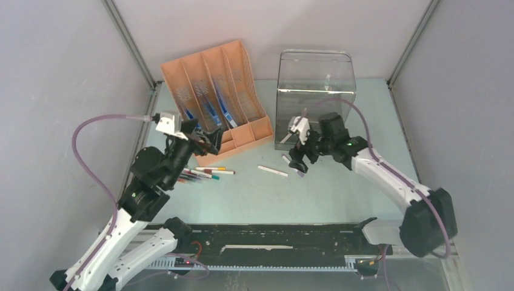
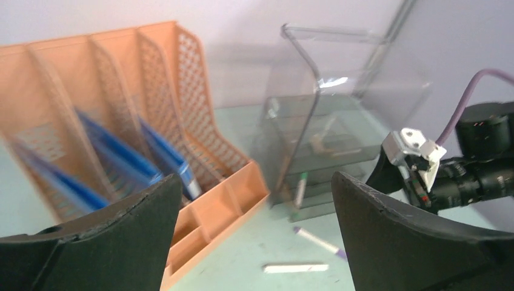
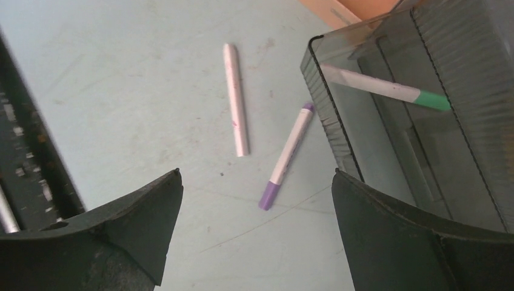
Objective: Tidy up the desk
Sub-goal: Pick up the stationery from the center of the board.
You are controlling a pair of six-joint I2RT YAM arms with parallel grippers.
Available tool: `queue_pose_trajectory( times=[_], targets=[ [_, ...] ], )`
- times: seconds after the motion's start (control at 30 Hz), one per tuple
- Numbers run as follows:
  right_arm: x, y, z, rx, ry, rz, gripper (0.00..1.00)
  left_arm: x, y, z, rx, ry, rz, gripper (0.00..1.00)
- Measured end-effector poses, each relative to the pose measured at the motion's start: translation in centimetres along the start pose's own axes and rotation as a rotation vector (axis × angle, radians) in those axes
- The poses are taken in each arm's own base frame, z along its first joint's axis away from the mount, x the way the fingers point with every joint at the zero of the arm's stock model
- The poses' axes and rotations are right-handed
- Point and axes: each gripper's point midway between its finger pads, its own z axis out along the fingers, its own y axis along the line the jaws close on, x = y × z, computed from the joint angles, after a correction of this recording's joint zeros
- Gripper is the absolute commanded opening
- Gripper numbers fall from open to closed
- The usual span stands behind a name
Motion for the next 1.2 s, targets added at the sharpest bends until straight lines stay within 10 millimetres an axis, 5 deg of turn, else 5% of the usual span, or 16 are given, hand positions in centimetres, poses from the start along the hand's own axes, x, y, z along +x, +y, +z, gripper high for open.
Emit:
queue_pose_trajectory(
  times=[0.17, 0.3, 0.4, 0.67, 1.2],
  targets=[
    [2.9, -2.0, 3.8, 0.115, 0.167, 0.027, 0.96, 3.4, 3.4, -1.6, -0.118, 0.051, 0.11, 1.0],
    [5.6, -2.6, 6.0, 0.168, 0.276, 0.057, 0.81, 8.4, 5.6, -2.2, -0.18, 0.179, 0.197, 1.0],
    [7.8, -2.9, 7.1, 0.19, 0.351, 0.077, 0.7, 9.9, 6.2, -2.6, -0.194, 0.228, 0.232, 1.0],
    [9.5, -3.6, 7.4, 0.235, 0.411, 0.101, 0.53, 8.9, 6.2, -3.0, -0.186, 0.195, 0.245, 1.0],
    [11.6, -2.7, 8.7, 0.218, 0.482, 0.1, 0.44, 9.6, 6.1, -2.7, -0.181, 0.22, 0.251, 1.0]
  ],
)
